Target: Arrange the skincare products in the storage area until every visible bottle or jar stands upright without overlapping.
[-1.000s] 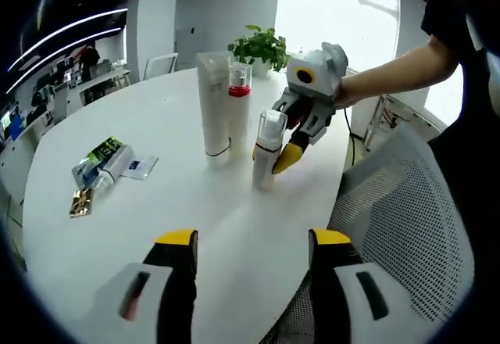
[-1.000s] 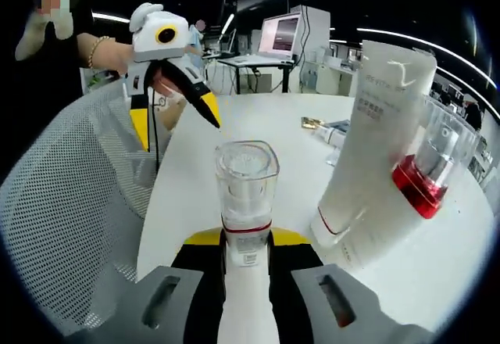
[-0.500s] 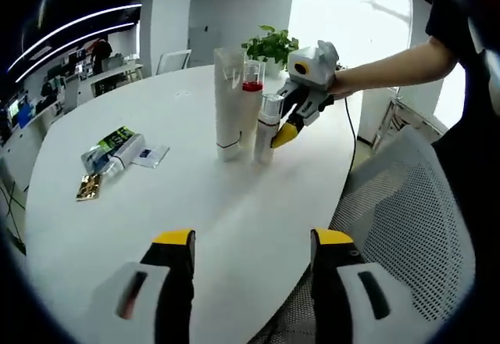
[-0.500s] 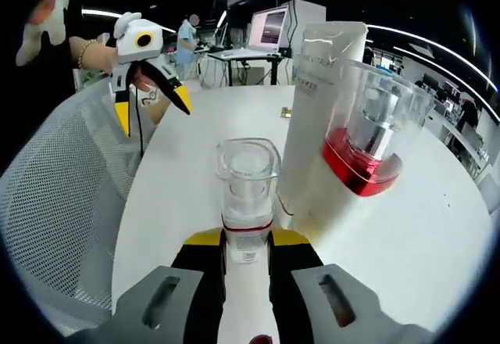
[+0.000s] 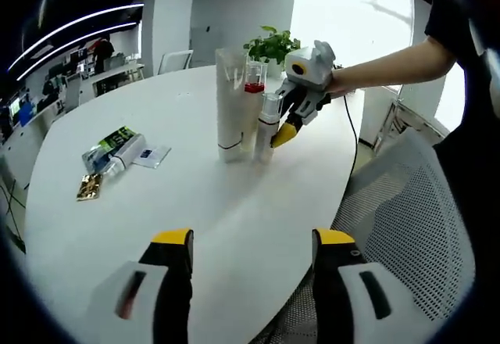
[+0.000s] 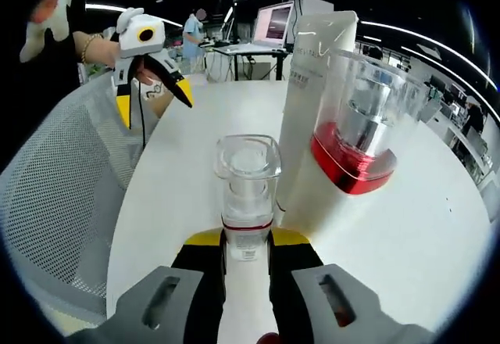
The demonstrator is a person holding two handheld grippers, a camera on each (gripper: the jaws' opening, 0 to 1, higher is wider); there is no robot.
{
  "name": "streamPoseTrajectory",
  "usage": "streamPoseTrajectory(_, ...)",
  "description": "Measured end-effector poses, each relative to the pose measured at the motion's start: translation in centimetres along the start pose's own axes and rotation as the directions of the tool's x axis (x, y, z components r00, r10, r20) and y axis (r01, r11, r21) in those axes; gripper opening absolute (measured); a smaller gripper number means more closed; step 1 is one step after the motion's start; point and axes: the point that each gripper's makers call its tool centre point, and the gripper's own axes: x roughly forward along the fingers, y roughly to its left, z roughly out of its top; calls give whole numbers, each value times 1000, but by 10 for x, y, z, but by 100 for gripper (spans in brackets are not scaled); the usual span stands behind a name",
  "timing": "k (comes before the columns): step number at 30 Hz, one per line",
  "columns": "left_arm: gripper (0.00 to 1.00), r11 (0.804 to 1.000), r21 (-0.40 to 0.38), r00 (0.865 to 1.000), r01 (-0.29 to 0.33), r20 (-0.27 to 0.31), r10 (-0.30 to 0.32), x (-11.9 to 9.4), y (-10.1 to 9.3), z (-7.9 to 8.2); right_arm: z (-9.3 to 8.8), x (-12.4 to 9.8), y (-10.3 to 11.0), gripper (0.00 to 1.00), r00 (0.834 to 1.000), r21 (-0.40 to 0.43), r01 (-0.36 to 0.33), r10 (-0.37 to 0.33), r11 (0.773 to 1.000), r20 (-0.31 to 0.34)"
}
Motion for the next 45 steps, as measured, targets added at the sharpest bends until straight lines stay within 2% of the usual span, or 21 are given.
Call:
streamPoseTrajectory(11,55,1000,12,1000,-2,9,2,-1,1,5,-5,-5,1,23,1000,32,13,-12,999,-15)
streamPoseTrajectory(21,58,999,17,999,-30,24,29,-12,8,0,-18,-20,9,33,995,59,75,-70,995,-71)
streamPoseTrajectory(25,60,999,1,998,-48,40,48,-16,10,0,-23,-28,9,40,990,83,125,-118,989,-81)
streamPoseTrajectory(30,63,997,-30,996,-71,57,72,-24,14,-2,-21,-32,16,52,983,117,175,-165,978,-84)
streamPoseTrajectory(40,67,990,-85,989,-116,84,123,-39,22,-1,-14,-37,31,60,973,162,228,-220,960,-67)
streamPoseTrajectory(45,68,987,-100,985,-128,99,138,-44,24,2,-7,-41,40,65,963,206,269,-265,941,-48)
